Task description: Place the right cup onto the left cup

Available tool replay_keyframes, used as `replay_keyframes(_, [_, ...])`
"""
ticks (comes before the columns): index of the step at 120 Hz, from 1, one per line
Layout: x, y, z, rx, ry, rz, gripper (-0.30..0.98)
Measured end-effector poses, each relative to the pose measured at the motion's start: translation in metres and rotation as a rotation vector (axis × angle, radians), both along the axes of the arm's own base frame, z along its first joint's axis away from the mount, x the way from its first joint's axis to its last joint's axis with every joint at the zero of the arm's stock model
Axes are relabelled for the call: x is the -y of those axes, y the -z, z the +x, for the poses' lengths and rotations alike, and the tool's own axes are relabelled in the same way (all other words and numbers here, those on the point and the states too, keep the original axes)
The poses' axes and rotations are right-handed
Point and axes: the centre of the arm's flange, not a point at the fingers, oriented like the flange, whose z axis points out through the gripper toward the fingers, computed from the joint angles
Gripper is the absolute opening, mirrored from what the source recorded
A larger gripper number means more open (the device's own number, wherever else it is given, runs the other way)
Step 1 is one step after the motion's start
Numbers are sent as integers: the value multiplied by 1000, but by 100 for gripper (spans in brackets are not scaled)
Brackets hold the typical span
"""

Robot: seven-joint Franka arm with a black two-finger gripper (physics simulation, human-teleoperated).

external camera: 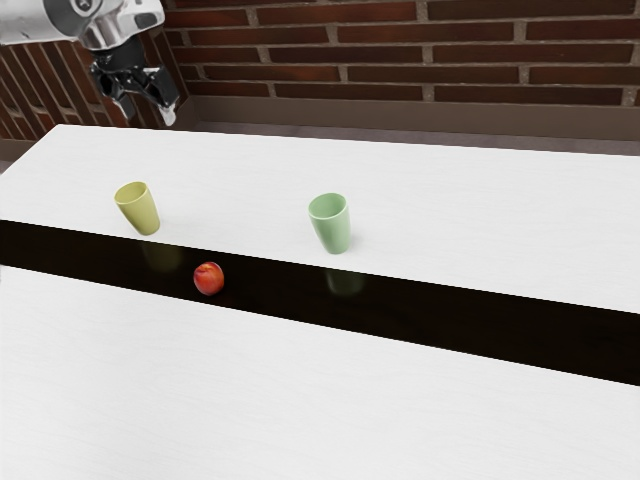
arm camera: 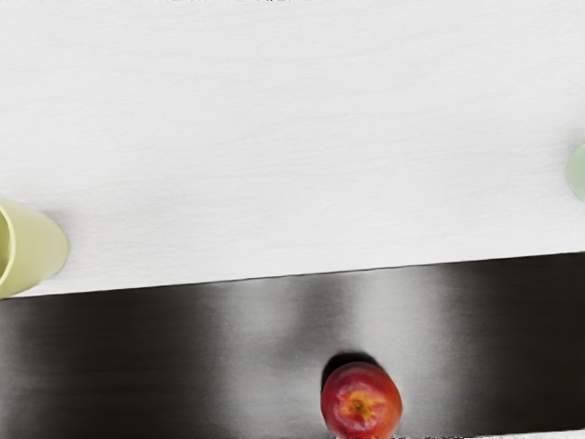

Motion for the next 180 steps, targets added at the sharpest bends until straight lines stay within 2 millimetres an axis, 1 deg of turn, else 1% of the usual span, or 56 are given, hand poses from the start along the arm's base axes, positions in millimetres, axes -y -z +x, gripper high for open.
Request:
replay_keyframes(6, [14,-2,-1,0,28,-2,67])
replay_keyframes(11, [21,-2,-1,-2,42,-1,67])
replay_keyframes(21, [37,6,4,-6,63,0,67])
replay_keyframes(26, [51,15,10,-15,66,1,67])
replay_keyframes(32, [76,26,17,-25,69,-1,67])
replay_keyframes(40, [114,47,28,-37,61,-4,67])
replay_keyframes(50, [159,89,45,-55,36,-9,67])
replay_keyframes(58, [191,118,53,-63,6,-22,67])
replay_keyframes(66, [215,138,57,-64,-27,-35,67])
replay_keyframes(76, [235,156,55,-65,-73,-48,67])
replay_keyframes(87, [244,179,54,-69,-135,-54,67])
replay_keyframes(102, [245,219,65,-73,-216,-43,67])
replay_keyframes(112, [245,236,73,-67,-260,-37,67])
replay_keyframes(118, [248,237,77,-50,-280,-40,67])
replay_keyframes(128, [255,227,83,-15,-304,-54,67])
replay_keyframes(140, [256,224,86,1,-338,-62,67])
replay_keyframes(147, [256,229,87,0,-356,-61,67])
replay_keyframes(164, [260,248,94,-3,-389,-51,66])
replay_keyframes(173, [262,253,97,1,-405,-51,60])
replay_keyframes(180, [262,255,98,2,-419,-53,48])
